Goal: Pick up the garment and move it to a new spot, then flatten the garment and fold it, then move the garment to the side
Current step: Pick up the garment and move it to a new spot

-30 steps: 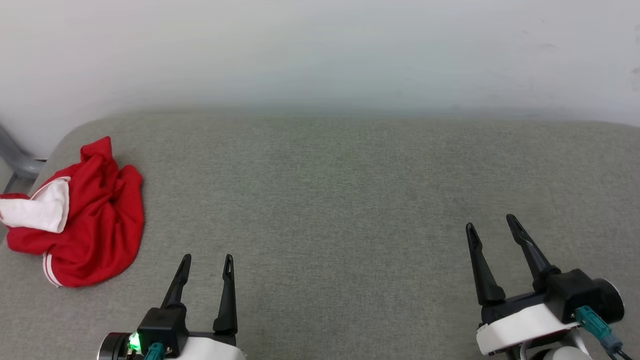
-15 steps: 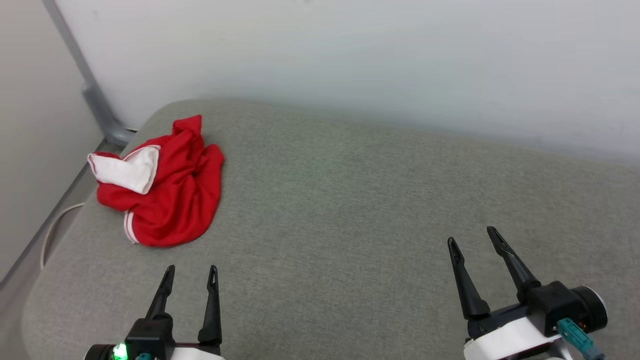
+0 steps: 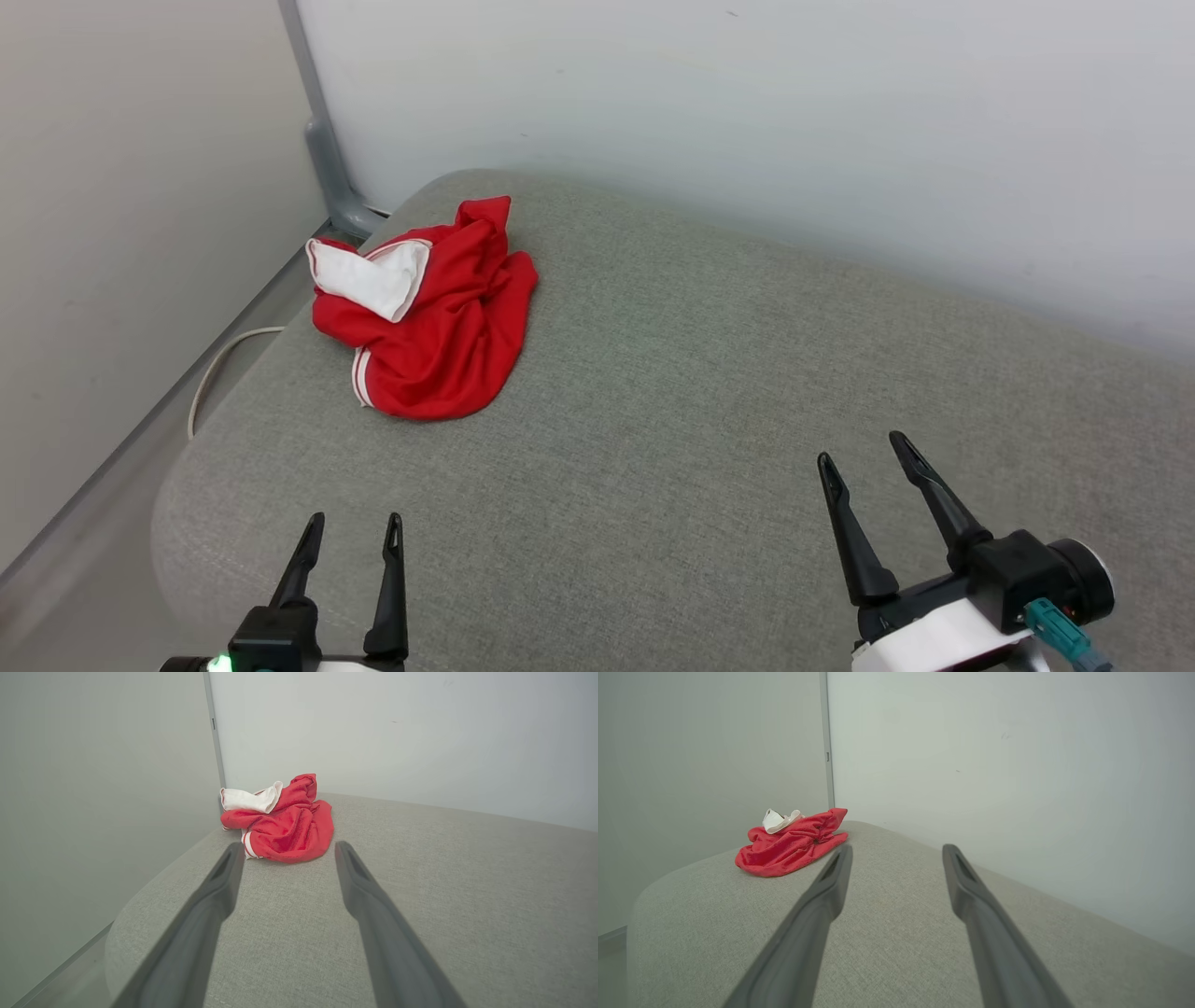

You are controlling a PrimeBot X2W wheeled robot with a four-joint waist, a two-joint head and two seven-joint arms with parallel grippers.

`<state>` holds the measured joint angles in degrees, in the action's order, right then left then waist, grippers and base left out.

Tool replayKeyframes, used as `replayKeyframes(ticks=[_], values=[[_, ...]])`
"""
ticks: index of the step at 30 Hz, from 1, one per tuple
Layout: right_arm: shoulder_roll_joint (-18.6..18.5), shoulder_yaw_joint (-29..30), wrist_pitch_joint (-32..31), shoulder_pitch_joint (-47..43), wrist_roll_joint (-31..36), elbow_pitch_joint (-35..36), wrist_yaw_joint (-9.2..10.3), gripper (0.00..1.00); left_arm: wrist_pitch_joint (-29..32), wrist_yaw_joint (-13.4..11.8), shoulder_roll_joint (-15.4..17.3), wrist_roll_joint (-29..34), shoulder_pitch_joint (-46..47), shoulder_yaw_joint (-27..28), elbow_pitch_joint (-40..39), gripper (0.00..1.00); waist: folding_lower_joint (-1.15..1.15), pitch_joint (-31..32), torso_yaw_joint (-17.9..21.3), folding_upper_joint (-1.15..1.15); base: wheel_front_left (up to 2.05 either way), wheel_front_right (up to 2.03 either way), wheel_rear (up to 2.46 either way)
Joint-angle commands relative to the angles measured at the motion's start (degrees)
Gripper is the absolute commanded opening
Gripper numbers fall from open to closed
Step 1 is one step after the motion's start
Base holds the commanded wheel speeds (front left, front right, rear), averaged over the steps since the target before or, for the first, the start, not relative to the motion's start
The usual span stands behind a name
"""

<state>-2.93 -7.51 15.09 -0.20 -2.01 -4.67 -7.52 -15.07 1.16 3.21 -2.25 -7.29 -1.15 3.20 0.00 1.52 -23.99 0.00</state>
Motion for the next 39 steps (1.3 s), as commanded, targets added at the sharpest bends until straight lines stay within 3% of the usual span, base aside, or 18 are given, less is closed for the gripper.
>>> replayKeyframes(ticks=[1,12,18,21,25,32,39], values=[[0.1,-0.1,0.1,-0.6,-0.4,-0.1,0.06,1.00,-0.2,0.1,-0.1,0.1,-0.4,0.5,-0.2,1.00,0.00,0.0,-0.8,0.00,0.00,0.00,0.00],[0.1,-0.3,0.1,1.3,0.6,-0.5,0.06,1.00,-0.2,2.2,0.3,-0.6,2.0,2.0,0.7,1.00,0.00,-2.7,-0.5,0.00,0.00,0.00,0.00],[0.1,1.6,0.1,4.0,3.3,0.1,0.06,1.00,-0.2,4.5,3.8,-2.4,9.9,4.1,4.9,1.00,0.00,-9.4,2.1,0.00,0.00,0.00,0.00],[0.1,2.5,0.1,6.1,4.6,1.3,0.06,1.00,1.0,5.6,8.5,-4.8,16.3,4.5,9.8,1.00,0.00,-13.5,4.0,0.00,0.00,0.00,0.00],[0.1,2.7,0.1,8.7,7.0,2.9,0.07,1.00,7.5,6.2,16.0,-9.1,25.6,1.6,15.3,1.00,0.00,-18.6,6.1,0.00,0.00,0.00,0.00],[0.1,2.6,0.1,11.9,10.0,5.9,0.06,1.00,25.9,6.3,30.0,-27.7,38.3,-9.9,20.5,1.00,0.00,-25.7,9.2,0.00,0.00,0.00,0.00],[-0.2,3.0,0.1,13.5,12.1,7.7,0.06,1.00,37.4,6.3,38.2,-42.9,46.0,-18.7,21.6,1.00,0.00,-30.9,11.1,0.00,0.00,0.00,0.00]])
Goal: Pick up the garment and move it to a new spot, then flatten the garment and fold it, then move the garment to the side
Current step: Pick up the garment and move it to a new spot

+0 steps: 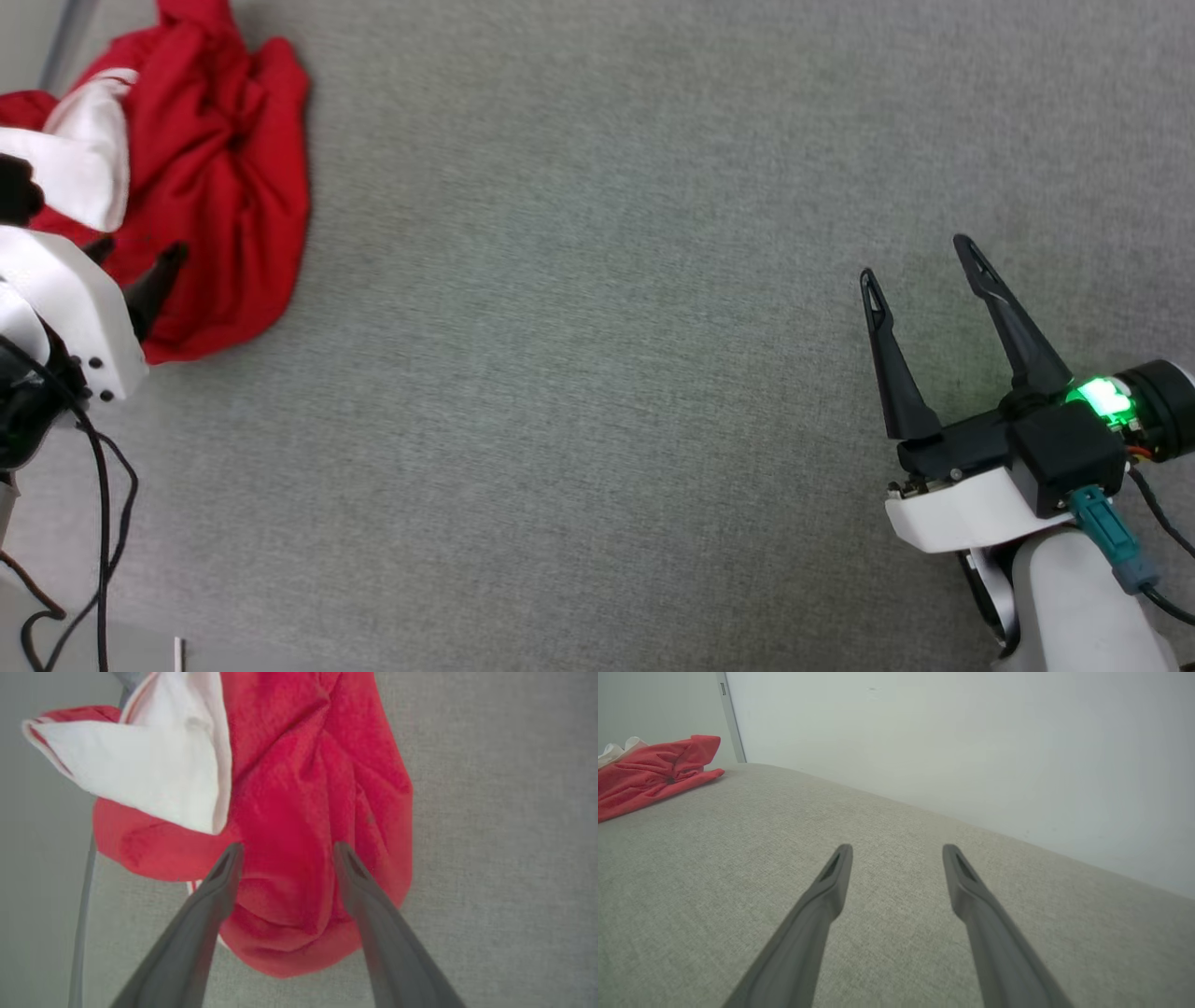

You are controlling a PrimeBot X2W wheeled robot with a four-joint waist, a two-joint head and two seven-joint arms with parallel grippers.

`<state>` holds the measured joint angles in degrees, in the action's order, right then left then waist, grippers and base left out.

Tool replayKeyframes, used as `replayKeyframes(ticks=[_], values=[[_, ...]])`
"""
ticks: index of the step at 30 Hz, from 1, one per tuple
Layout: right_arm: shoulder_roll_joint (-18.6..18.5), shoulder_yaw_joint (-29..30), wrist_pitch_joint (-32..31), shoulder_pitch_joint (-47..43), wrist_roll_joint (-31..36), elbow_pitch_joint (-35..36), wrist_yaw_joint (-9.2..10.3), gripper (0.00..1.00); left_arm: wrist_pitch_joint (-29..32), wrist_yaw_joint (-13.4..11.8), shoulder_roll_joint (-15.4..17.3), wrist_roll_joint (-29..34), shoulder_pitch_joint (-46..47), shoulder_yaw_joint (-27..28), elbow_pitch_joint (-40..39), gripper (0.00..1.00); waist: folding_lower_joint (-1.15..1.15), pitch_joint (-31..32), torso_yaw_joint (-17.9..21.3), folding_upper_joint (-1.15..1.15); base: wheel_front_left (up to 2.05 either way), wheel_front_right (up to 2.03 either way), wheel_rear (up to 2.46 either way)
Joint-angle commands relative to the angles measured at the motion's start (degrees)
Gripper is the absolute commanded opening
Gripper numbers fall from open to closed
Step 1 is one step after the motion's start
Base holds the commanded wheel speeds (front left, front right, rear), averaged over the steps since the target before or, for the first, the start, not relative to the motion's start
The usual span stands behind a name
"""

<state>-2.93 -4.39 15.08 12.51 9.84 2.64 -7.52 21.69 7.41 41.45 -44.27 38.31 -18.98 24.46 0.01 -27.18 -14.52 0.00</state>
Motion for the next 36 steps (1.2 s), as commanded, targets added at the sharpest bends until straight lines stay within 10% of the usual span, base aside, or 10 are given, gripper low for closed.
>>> replayKeyframes(ticks=[1,11,12,14,36], values=[[-0.2,-0.1,0.1,0.8,0.4,0.5,0.07,1.00,2.1,0.1,0.8,-2.7,1.2,-2.0,0.6,1.00,-0.01,-2.7,1.8,0.00,0.00,0.00,0.00],[-0.7,-0.3,0.1,1.6,1.5,1.7,0.07,1.00,6.5,0.1,2.1,-13.3,4.9,-10.5,6.0,1.00,-0.01,-5.3,3.0,0.00,0.00,0.00,0.00],[-0.8,-0.2,0.1,1.7,1.5,1.7,0.06,1.00,6.8,0.1,1.8,-14.1,4.8,-11.2,6.8,0.85,-0.01,-5.4,3.0,0.00,0.00,0.00,0.00],[-0.9,-0.1,0.1,1.7,1.6,1.8,0.06,1.00,7.7,0.1,1.2,-16.4,4.5,-12.7,7.7,0.00,-0.01,-5.5,3.0,0.00,0.00,0.00,0.00],[0.1,1.4,0.1,-1.9,-3.0,-3.0,0.07,1.00,-27.2,-1.0,9.5,-3.9,11.4,-18.1,9.0,0.00,-0.01,12.4,2.7,0.00,0.00,0.00,0.00]])
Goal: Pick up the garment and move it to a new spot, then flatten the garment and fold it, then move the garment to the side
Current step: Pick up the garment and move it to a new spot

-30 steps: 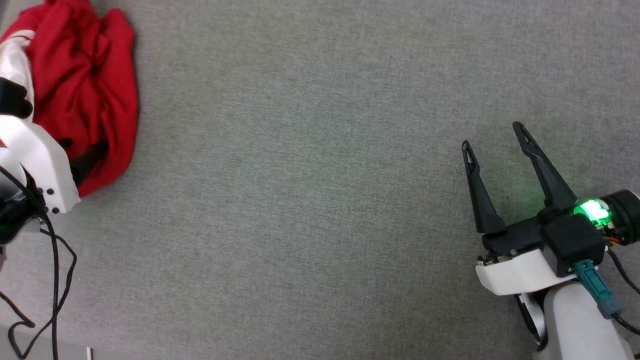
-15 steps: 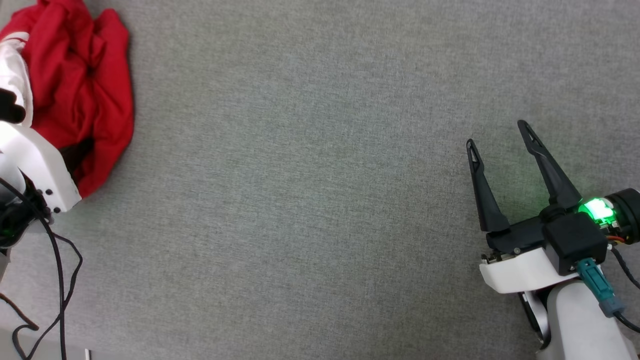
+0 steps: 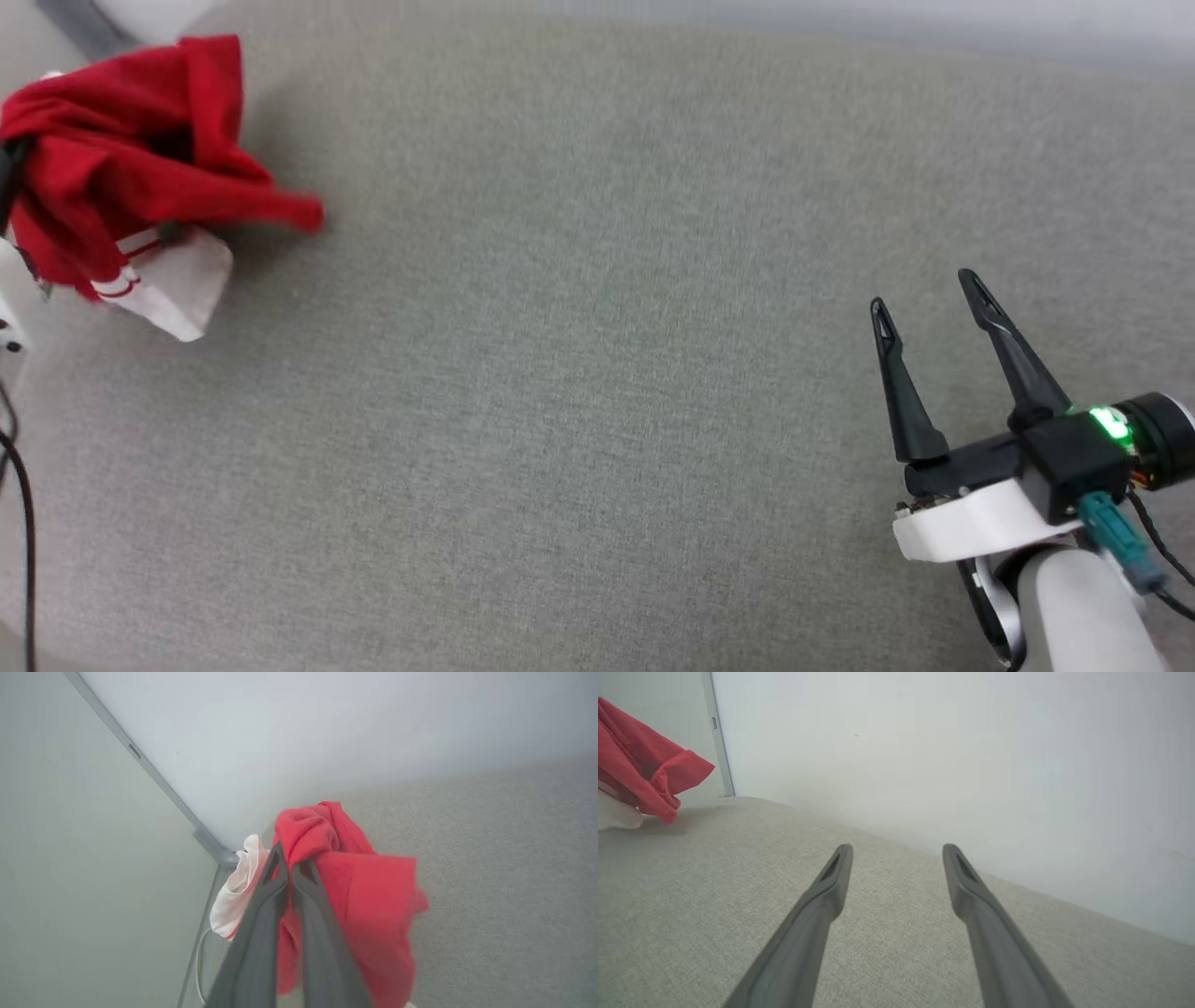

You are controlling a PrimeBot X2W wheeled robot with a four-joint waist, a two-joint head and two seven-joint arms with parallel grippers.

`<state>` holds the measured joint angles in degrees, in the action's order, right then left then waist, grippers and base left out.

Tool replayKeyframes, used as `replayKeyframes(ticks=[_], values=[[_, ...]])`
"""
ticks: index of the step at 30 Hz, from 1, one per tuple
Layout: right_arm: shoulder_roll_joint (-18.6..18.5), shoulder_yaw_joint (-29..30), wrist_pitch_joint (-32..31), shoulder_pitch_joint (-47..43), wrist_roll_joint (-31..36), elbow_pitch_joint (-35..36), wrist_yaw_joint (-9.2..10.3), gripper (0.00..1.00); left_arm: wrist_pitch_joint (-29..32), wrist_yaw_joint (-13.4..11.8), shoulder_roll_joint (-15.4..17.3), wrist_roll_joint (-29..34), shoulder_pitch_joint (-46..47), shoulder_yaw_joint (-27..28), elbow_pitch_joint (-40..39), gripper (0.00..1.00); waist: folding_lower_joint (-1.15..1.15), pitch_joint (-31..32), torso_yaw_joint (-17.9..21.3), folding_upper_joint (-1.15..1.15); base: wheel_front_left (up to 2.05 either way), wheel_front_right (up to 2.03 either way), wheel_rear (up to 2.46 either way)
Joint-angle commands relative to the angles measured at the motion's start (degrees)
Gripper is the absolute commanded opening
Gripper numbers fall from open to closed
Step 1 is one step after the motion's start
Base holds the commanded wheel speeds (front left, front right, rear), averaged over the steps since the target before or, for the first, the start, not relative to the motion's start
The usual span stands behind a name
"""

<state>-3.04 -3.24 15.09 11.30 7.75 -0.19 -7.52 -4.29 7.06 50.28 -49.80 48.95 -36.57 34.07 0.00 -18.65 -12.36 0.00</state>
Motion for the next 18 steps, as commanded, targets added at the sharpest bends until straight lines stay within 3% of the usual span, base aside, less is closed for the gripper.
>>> replayKeyframes(ticks=[1,8,18], values=[[0.2,0.7,0.1,-1.2,-2.2,-0.4,0.07,1.00,-2.3,-1.4,1.6,4.3,1.1,-1.4,-1.3,0.00,0.00,5.0,0.8,0.00,0.00,0.00,0.00],[0.2,2.9,0.1,-3.4,-8.6,-1.2,0.06,1.00,-6.1,-4.9,4.5,12.2,3.7,-3.3,-8.8,0.00,0.00,11.0,3.0,0.00,0.00,0.00,0.00],[0.2,3.6,0.1,-4.8,-10.0,-1.2,0.06,1.00,-8.1,-7.2,2.9,16.3,6.0,-4.3,-20.0,0.00,0.00,14.3,8.6,0.00,0.00,0.00,0.00]])
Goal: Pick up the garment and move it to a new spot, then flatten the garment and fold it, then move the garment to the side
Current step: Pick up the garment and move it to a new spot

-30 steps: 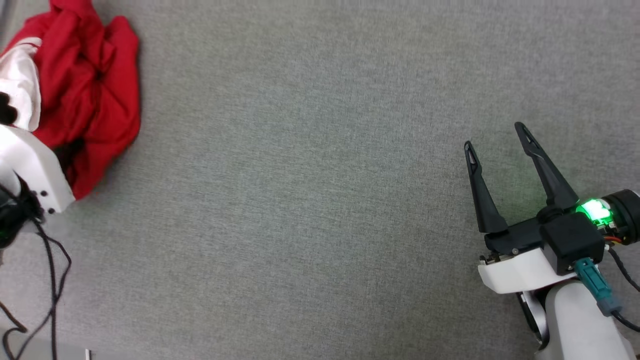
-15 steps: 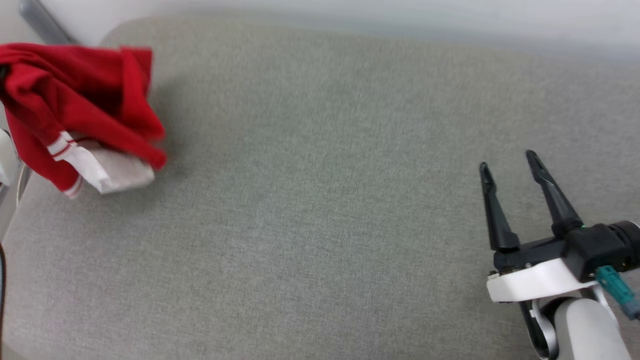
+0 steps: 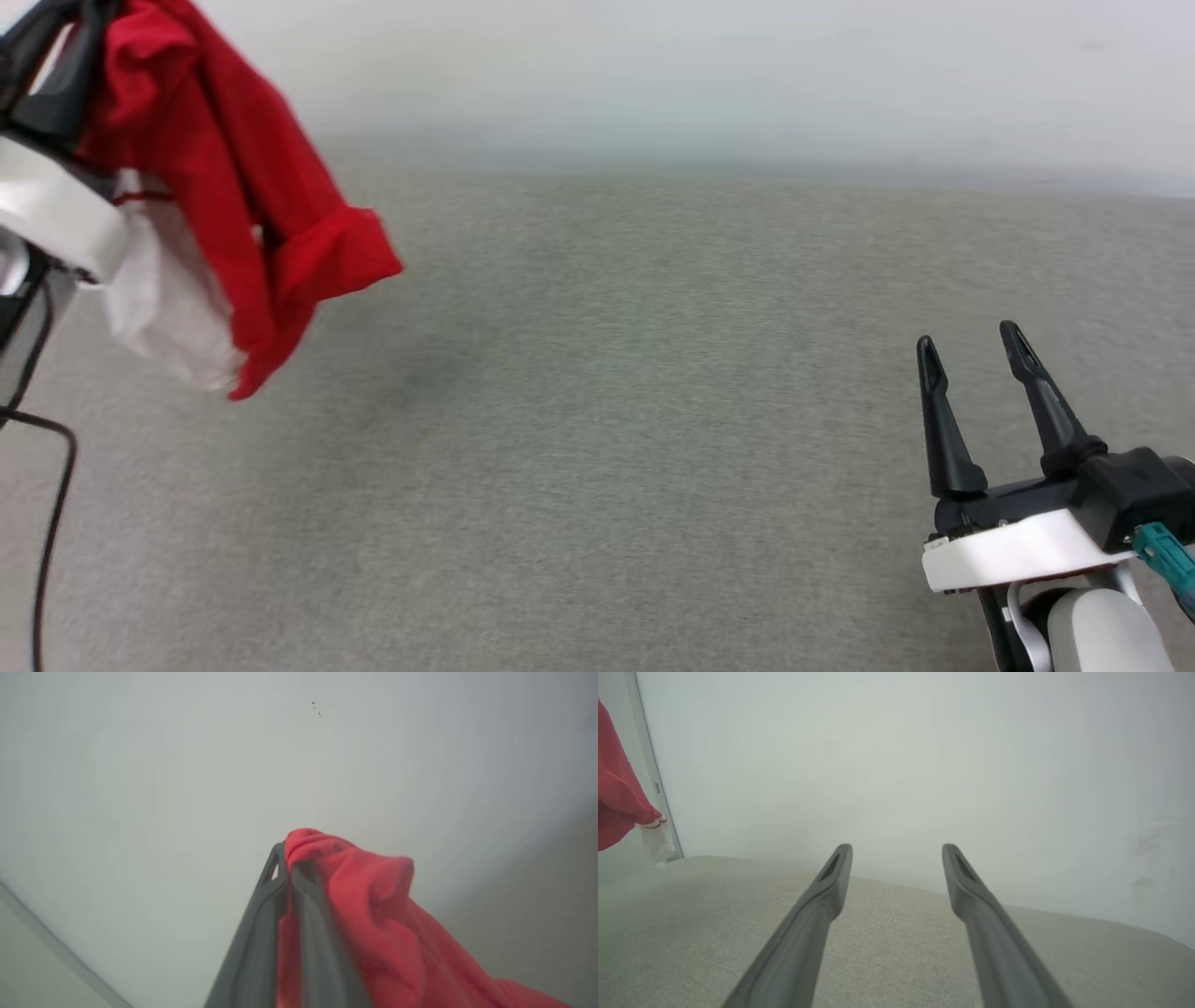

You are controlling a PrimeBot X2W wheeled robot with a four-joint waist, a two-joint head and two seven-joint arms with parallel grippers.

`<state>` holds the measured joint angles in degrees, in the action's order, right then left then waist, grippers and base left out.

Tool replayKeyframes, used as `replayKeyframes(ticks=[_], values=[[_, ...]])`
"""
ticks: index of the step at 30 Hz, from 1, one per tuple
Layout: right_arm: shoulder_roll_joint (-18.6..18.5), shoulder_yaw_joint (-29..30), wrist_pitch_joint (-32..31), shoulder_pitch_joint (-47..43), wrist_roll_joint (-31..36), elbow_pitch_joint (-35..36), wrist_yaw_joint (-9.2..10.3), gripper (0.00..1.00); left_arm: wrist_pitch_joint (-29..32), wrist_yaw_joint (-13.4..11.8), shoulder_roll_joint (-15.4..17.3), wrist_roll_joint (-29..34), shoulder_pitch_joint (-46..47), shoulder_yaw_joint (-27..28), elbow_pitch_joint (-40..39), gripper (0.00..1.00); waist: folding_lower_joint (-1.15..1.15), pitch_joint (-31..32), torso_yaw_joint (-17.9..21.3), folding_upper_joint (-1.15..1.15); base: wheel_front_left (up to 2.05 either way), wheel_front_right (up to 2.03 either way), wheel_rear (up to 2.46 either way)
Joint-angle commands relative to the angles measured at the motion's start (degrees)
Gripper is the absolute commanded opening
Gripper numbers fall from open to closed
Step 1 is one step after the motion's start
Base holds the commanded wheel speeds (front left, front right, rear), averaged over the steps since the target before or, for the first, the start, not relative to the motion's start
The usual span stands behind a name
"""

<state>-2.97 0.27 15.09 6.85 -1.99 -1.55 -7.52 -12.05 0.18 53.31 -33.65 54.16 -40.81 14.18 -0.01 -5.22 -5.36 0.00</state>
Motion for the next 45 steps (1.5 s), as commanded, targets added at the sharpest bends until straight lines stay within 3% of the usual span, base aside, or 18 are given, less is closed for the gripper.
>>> replayKeyframes(ticks=[1,13,21,28,29,30,34,37,45], values=[[0.2,0.2,0.1,-0.5,-0.4,0.2,0.06,1.00,-0.4,-0.3,-0.8,0.4,0.9,-0.4,-1.0,0.00,0.01,0.9,2.4,0.00,0.00,0.00,0.00],[0.2,1.2,0.1,0.1,0.2,0.8,0.06,1.00,-1.7,-3.2,-12.2,5.4,1.9,-5.8,-6.7,0.00,0.01,-0.9,13.6,0.00,0.00,0.00,0.00],[0.2,2.6,0.1,0.8,-0.3,1.4,0.06,1.00,-2.5,-0.2,-20.0,8.6,-3.5,-14.4,-2.1,0.00,0.01,-4.0,18.4,0.00,0.00,0.00,0.00],[0.2,3.6,0.1,0.5,0.2,0.9,0.06,1.00,-3.0,2.2,-29.4,8.2,-12.4,-21.6,4.2,0.00,0.01,-4.5,17.9,0.00,0.00,0.00,0.00],[0.2,3.6,0.1,0.5,0.3,0.7,0.06,1.00,-2.9,2.5,-30.8,8.0,-13.4,-22.8,5.6,0.29,0.01,-4.4,17.5,0.00,0.00,0.00,0.00],[0.2,3.5,0.1,0.5,0.3,0.5,0.06,1.00,-2.9,3.0,-32.1,8.2,-14.0,-23.9,7.0,1.00,0.01,-4.3,17.1,0.00,0.00,0.00,0.00],[0.2,3.6,0.1,0.9,-2.2,-0.3,0.07,1.00,-3.1,3.0,-36.6,7.8,-15.7,-25.0,11.0,1.00,0.01,-3.7,15.0,0.00,0.00,0.00,0.00],[0.2,3.6,0.1,0.8,-2.9,-0.6,0.05,1.00,-3.2,2.5,-38.0,8.2,-16.2,-23.7,11.3,1.00,0.01,-2.8,12.9,0.00,0.00,0.00,0.00],[0.1,3.6,0.1,-1.8,-1.9,-0.8,0.06,1.00,-3.2,0.2,-34.2,9.1,-19.9,-16.4,4.8,1.00,0.01,1.7,7.1,0.00,0.00,0.00,0.00]])
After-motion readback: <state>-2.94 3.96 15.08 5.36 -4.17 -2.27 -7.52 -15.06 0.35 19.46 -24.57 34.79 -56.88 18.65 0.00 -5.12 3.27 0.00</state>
